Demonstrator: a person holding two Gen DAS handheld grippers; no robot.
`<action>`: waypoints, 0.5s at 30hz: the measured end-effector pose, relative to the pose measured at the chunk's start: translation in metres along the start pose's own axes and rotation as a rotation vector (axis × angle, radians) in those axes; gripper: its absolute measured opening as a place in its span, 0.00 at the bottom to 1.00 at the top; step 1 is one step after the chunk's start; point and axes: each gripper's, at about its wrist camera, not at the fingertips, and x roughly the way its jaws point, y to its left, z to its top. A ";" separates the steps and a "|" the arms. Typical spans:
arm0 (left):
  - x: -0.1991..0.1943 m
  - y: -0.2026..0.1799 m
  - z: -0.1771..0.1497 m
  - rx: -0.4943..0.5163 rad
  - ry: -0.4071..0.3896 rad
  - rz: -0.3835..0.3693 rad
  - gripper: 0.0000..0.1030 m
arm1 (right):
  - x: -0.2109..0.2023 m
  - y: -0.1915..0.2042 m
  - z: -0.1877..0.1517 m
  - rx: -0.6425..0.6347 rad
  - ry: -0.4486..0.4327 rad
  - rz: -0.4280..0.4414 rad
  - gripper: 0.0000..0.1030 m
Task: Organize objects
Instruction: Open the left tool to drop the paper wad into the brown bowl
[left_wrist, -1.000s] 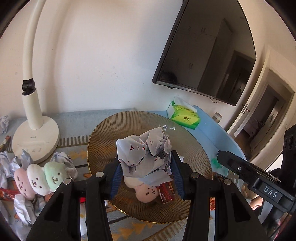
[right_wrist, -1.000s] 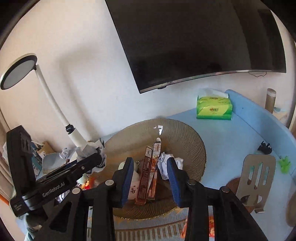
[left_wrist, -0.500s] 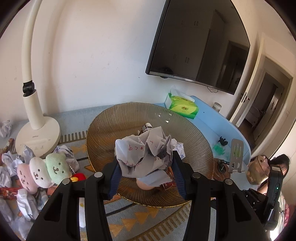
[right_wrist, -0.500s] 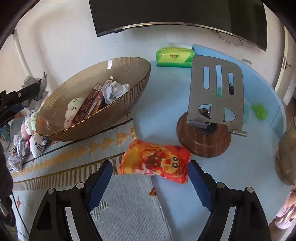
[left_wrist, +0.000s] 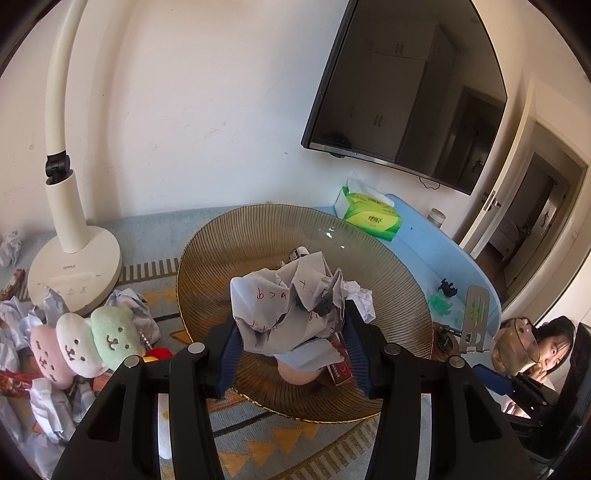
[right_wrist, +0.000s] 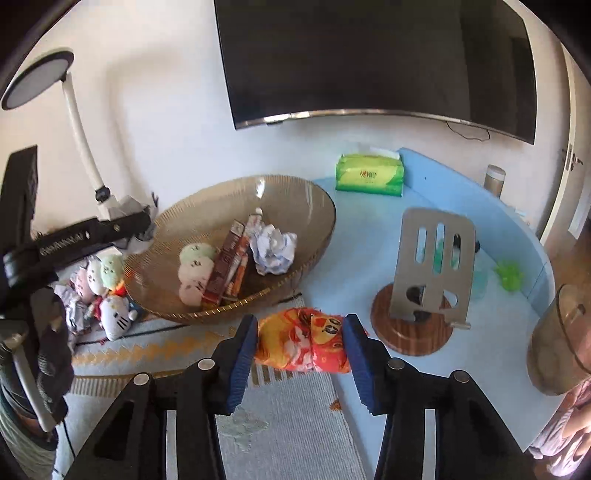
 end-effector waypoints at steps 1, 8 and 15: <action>0.000 -0.001 0.004 0.004 -0.006 -0.001 0.46 | -0.006 0.004 0.011 -0.001 -0.026 0.026 0.31; 0.015 -0.001 0.026 -0.004 -0.010 0.042 0.51 | 0.029 0.053 0.091 -0.072 -0.051 0.093 0.31; 0.032 0.016 0.015 -0.025 0.086 -0.034 0.92 | 0.030 0.027 0.029 -0.107 0.097 0.117 0.83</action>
